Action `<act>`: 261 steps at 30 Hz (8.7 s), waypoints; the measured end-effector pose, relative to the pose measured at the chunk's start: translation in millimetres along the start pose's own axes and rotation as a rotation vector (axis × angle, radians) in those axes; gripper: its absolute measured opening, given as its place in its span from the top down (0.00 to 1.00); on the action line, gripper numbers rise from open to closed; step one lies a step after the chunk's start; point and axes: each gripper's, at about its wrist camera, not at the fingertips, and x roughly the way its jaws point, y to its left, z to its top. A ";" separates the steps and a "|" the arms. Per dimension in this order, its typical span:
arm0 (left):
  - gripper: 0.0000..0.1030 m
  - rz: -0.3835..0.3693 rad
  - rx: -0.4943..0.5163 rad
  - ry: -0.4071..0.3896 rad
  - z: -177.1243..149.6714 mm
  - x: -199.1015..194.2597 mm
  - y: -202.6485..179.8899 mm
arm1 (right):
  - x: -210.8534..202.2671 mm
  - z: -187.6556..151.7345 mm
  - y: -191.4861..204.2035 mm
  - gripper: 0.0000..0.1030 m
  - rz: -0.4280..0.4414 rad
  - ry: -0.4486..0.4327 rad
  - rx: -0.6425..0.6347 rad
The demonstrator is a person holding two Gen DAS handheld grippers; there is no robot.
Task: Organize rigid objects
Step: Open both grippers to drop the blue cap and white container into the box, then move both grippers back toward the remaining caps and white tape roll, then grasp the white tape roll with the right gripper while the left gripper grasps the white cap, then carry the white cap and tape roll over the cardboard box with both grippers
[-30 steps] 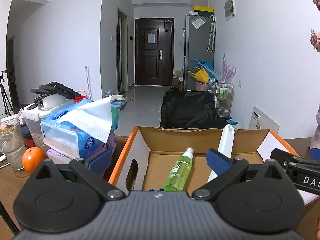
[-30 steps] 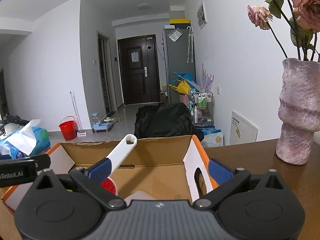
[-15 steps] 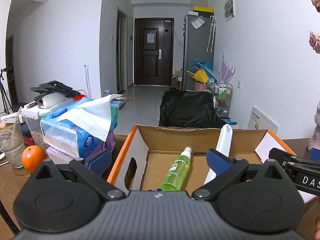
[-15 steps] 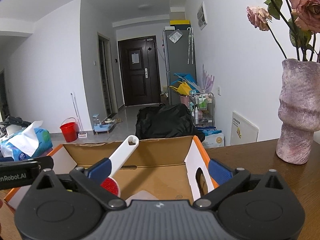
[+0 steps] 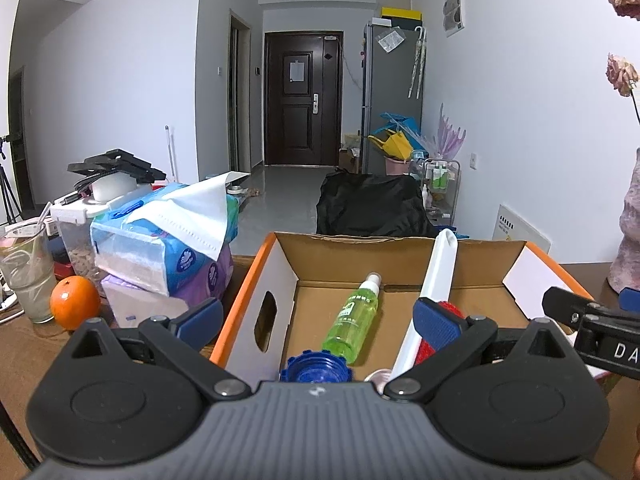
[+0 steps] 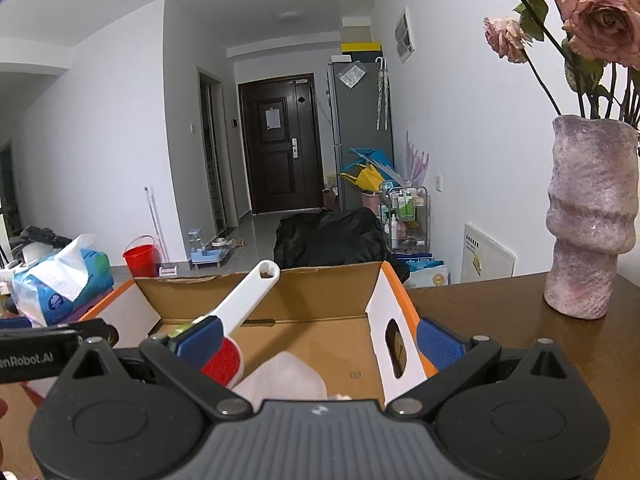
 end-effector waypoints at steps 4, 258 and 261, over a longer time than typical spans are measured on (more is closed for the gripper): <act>0.00 -0.001 -0.004 -0.002 -4.1 -8.5 2.9 | -8.6 -5.3 0.9 0.00 -0.002 0.000 -0.004; 0.60 -0.106 -0.035 -0.023 1.6 -33.8 -8.8 | -42.5 -3.8 17.0 0.59 0.042 -0.038 -0.068; 0.60 -0.096 -0.033 -0.025 3.5 -27.9 -8.8 | -33.8 -1.8 17.3 0.59 0.041 -0.035 -0.072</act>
